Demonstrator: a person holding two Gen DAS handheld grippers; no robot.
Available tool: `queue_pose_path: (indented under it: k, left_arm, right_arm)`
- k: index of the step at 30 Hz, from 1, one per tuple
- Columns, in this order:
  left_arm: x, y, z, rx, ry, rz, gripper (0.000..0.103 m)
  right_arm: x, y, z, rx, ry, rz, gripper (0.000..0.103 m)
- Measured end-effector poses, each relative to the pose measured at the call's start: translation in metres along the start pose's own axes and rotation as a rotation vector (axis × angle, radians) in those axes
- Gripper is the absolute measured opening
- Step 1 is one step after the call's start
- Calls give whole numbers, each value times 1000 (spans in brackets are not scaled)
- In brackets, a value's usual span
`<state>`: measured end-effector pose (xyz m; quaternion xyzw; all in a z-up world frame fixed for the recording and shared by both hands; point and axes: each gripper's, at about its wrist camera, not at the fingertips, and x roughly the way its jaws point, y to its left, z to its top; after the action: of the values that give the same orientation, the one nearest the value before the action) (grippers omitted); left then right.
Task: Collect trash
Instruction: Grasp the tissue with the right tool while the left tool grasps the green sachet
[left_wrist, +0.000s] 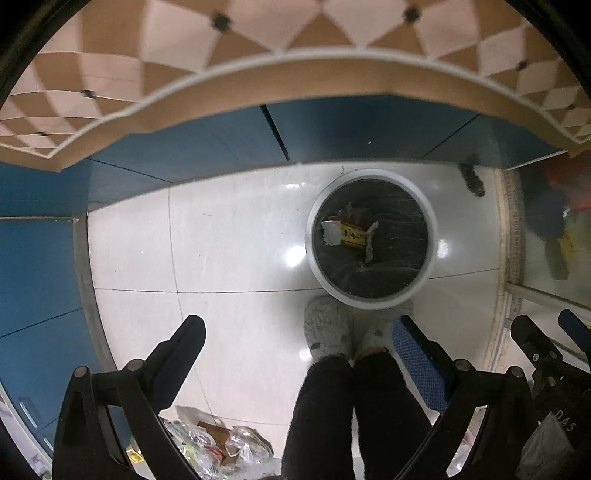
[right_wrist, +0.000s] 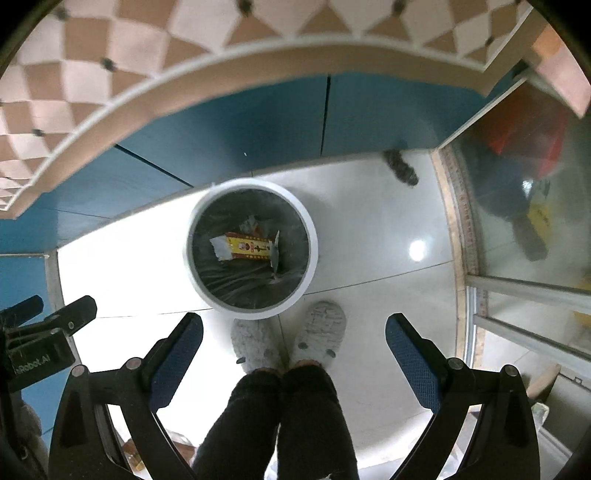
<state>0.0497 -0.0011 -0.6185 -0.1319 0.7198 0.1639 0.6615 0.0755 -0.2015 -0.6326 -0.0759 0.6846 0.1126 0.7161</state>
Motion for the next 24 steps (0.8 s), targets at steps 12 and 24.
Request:
queue_pose_path:
  k: [12,24]
  left_arm:
    - [-154,15,-32,7,-96,-72,103]
    - [-338,40,1,-60,-503,35,103]
  right_arm:
    - [-173,12,-22,-21,-75,34,100]
    - [-363,-1,16,99,-379,178,100]
